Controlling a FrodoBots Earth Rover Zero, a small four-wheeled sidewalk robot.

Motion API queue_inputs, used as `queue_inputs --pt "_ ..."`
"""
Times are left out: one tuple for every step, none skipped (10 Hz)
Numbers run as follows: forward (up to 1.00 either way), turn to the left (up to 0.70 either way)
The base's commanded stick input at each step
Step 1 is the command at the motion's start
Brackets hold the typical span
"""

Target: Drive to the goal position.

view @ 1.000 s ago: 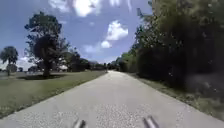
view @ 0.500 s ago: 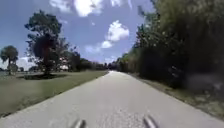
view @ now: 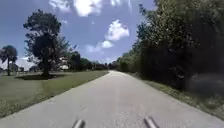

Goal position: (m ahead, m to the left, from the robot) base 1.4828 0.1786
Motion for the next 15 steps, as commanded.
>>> queue_inputs --pt "0.50 0.00" --pt "0.50 0.00" --pt "0.50 0.00" --pt "0.50 0.00" --pt "0.50 0.00" --pt "0.50 0.00" --pt "0.50 0.00" --pt "0.50 0.00" --pt "0.50 0.00" --pt "0.50 0.00" --pt "0.50 0.00" --pt "0.50 0.00" --pt "0.50 0.00" --pt "0.50 0.00" --pt "0.50 0.00"
